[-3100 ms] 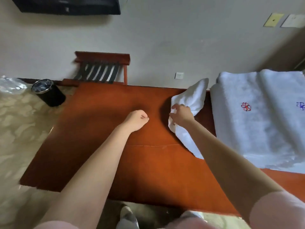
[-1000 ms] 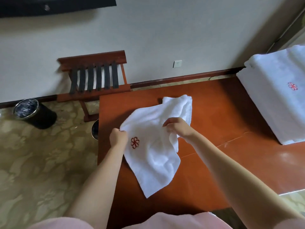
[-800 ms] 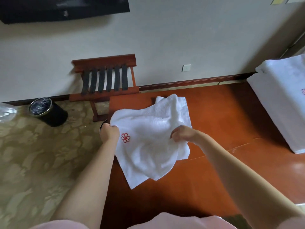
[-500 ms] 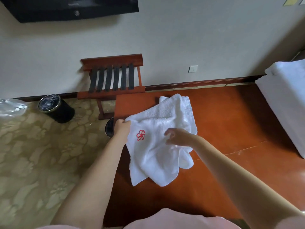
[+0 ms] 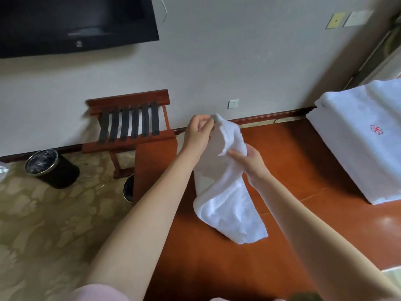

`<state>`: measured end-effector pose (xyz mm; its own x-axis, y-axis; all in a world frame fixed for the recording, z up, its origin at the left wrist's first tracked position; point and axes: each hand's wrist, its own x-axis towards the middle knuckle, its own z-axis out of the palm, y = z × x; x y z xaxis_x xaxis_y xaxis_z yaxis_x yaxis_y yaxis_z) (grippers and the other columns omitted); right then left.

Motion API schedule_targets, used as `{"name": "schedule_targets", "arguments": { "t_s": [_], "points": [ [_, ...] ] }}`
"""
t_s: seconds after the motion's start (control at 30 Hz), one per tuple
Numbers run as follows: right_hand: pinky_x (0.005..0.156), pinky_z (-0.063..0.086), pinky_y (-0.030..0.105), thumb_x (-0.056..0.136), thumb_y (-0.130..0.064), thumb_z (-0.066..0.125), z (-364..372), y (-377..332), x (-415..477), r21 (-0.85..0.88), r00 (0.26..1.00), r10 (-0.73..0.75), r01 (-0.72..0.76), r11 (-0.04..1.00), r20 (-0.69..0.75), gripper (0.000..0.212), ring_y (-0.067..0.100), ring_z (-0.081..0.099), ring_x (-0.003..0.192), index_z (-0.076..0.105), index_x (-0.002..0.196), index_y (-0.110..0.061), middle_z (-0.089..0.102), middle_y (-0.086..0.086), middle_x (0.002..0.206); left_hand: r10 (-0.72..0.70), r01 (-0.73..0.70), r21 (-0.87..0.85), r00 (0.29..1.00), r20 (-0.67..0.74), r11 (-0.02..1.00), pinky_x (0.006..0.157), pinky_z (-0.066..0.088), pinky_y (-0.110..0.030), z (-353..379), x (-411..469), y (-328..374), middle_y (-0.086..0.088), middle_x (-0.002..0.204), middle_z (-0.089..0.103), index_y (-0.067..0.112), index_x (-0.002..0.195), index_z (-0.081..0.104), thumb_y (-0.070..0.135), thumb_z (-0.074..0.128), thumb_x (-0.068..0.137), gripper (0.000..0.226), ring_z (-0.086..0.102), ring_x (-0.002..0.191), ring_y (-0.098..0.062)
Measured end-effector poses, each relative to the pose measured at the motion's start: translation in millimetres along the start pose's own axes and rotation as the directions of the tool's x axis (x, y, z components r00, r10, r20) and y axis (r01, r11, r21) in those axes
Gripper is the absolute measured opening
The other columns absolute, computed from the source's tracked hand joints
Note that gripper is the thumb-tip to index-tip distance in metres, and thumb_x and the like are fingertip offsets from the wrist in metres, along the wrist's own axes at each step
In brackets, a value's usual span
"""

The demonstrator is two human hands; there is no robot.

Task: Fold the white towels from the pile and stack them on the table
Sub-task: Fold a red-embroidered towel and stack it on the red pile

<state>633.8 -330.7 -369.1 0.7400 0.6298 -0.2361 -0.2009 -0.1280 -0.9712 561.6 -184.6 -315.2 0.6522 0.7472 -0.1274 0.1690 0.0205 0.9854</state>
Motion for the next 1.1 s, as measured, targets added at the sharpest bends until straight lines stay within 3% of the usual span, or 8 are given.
{"name": "schedule_targets", "arguments": {
  "t_s": [0.2,0.33,0.4,0.5,0.63,0.8,1.0,1.1],
  "points": [
    [0.053,0.034,0.026,0.078,-0.031,0.066,-67.2,15.4,10.0,-0.206,0.785,-0.048,-0.102,0.973,-0.618,0.028,0.014,0.041,0.064,0.042,0.072,-0.019,0.043,-0.006,0.067,-0.129,0.125,0.240,0.992,0.001,0.963,0.087,0.047,-0.030,28.0,14.6,-58.9,-0.007,0.116,0.060,0.014,0.106,0.062,0.019,0.052,0.092,0.018,0.058,0.103,-0.022],
    [0.069,0.039,0.024,0.079,-0.025,0.067,-98.2,35.2,-0.2,-0.306,0.672,-0.089,-0.212,0.928,-0.736,0.030,0.020,0.053,0.093,0.051,0.104,-0.018,0.058,-0.001,0.102,-0.268,0.208,0.584,0.963,0.015,0.784,0.090,0.049,-0.041,37.8,21.1,-106.4,-0.021,0.126,0.055,0.001,0.124,0.054,0.019,0.053,0.090,0.039,0.055,0.111,-0.036],
    [0.089,0.038,0.028,0.078,-0.019,0.069,-103.2,49.0,-6.3,-0.479,0.711,-0.149,-0.289,0.829,-0.687,0.059,0.025,0.044,0.118,0.044,0.132,-0.015,0.048,0.006,0.131,-0.371,0.269,0.716,0.929,-0.015,0.645,0.094,0.048,-0.042,37.7,20.5,-125.5,-0.021,0.134,0.045,0.007,0.134,0.043,0.025,0.054,0.090,0.050,0.049,0.118,-0.038],
    [0.097,0.041,0.042,0.080,-0.024,0.067,-91.9,74.3,-17.0,-0.716,0.824,-0.176,-0.338,0.611,-0.539,0.072,0.031,0.031,0.131,0.033,0.143,-0.020,0.031,0.009,0.146,-0.507,0.291,0.821,0.862,-0.003,0.491,0.098,0.044,-0.042,35.6,16.4,-147.8,-0.018,0.139,0.033,0.020,0.145,0.026,0.032,0.054,0.089,0.063,0.042,0.123,-0.037],
    [0.103,0.036,0.054,0.083,-0.043,0.063,-75.2,112.8,-27.0,-0.758,0.903,0.169,-0.423,0.497,-0.394,0.074,0.033,0.024,0.137,0.023,0.145,-0.034,0.013,0.001,0.155,-0.540,0.166,0.900,0.837,0.089,0.404,0.091,0.045,-0.037,36.2,8.2,-168.9,-0.015,0.144,0.019,0.031,0.150,0.013,0.018,0.053,0.091,0.073,0.042,0.121,-0.035],
    [0.109,0.029,0.056,0.081,-0.056,0.064,-60.5,145.4,-32.9,-0.863,0.902,0.411,-0.310,0.399,-0.134,0.087,0.032,0.003,0.145,0.014,0.150,-0.037,-0.004,-0.004,0.159,-0.466,-0.068,0.949,0.859,0.212,0.307,0.078,0.048,-0.034,25.1,-1.4,-176.6,-0.015,0.122,0.049,0.013,0.130,0.039,0.003,0.044,0.088,0.044,0.056,0.104,-0.030],
    [0.114,0.012,0.062,0.083,-0.054,0.063,-22.9,139.1,-8.1,-0.917,0.910,0.407,-0.095,0.387,0.078,0.086,0.029,-0.010,0.147,0.014,0.152,-0.037,-0.013,-0.007,0.160,-0.516,-0.056,0.985,0.846,0.132,0.161,0.069,0.048,-0.029,-12.6,-31.6,-172.2,-0.001,0.088,0.051,0.011,0.107,0.056,0.008,0.050,0.090,0.018,0.054,0.082,-0.020],
    [0.114,0.010,0.061,0.083,-0.054,0.061,-1.5,140.3,3.5,-0.943,0.909,0.383,0.031,0.332,0.165,0.086,0.027,-0.011,0.147,0.012,0.152,-0.036,-0.013,-0.008,0.160,-0.624,0.018,0.981,0.774,0.110,0.195,0.076,0.054,-0.029,-35.8,-50.6,-176.1,-0.001,0.091,0.053,0.014,0.098,0.055,0.014,0.055,0.088,0.010,0.062,0.089,-0.021]
  ]
}}
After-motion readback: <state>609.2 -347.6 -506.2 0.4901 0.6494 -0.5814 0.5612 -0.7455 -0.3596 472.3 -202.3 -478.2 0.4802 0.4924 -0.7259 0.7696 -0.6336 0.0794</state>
